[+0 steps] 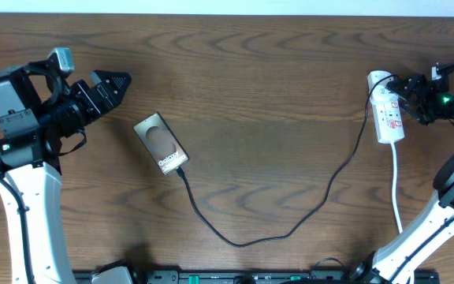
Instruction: Plug charger to phone and switch on socket
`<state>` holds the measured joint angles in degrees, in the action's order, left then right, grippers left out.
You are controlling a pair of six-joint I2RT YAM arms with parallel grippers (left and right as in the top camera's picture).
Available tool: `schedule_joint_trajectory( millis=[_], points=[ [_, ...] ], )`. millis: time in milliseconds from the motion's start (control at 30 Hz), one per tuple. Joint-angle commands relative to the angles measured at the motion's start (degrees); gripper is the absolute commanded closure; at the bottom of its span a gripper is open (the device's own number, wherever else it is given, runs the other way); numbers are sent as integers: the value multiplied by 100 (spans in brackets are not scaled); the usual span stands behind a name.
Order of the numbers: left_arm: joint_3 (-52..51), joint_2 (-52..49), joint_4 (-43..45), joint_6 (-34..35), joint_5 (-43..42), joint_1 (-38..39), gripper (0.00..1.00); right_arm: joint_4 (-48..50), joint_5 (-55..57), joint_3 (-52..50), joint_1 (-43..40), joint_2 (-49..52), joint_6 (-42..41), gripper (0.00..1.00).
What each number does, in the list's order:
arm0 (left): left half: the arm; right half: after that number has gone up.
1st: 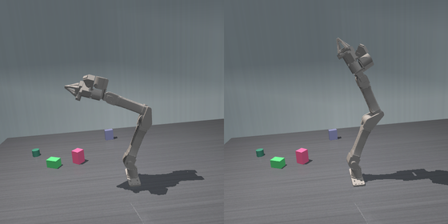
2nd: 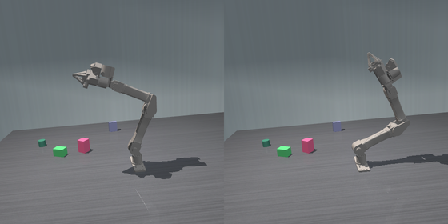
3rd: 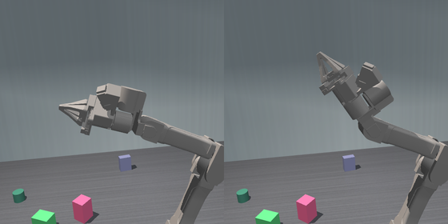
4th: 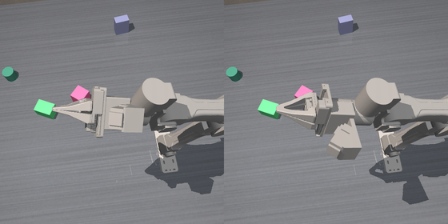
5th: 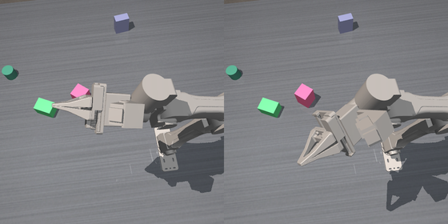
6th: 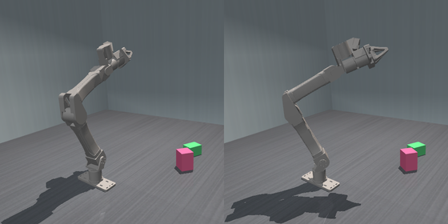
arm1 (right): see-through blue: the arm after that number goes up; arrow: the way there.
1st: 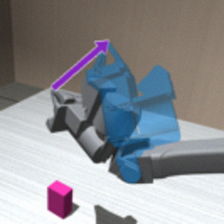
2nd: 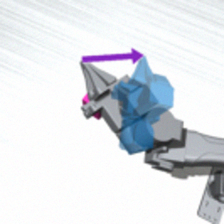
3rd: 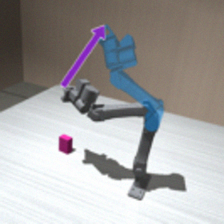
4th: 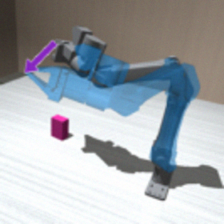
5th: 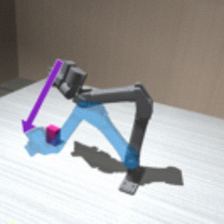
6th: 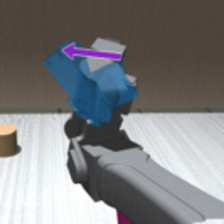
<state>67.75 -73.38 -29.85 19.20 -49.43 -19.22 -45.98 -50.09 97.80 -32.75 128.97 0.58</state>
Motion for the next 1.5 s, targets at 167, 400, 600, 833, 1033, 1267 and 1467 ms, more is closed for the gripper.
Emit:
schedule_joint_trajectory(
  millis=[167,400,600,833,1033,1267,1467],
  points=[
    [-13,4,-37,-116,-70,7,10,0,-42,42,162,83,-31,1],
    [-13,4,-98,-118,-70,7,10,96,-42,39,249,83,-35,1],
    [-13,4,-96,-116,-70,7,10,122,-35,39,247,85,-33,1],
    [-13,4,-96,-118,-70,7,10,136,-35,39,249,138,-33,1],
    [-13,4,-96,-118,-70,7,10,2,166,39,247,157,-81,1],
    [-13,4,-98,-116,-70,7,10,-57,214,39,247,157,-81,1],
    [-13,4,-98,-116,-70,7,10,-76,219,39,247,157,-98,1]
  ],
)
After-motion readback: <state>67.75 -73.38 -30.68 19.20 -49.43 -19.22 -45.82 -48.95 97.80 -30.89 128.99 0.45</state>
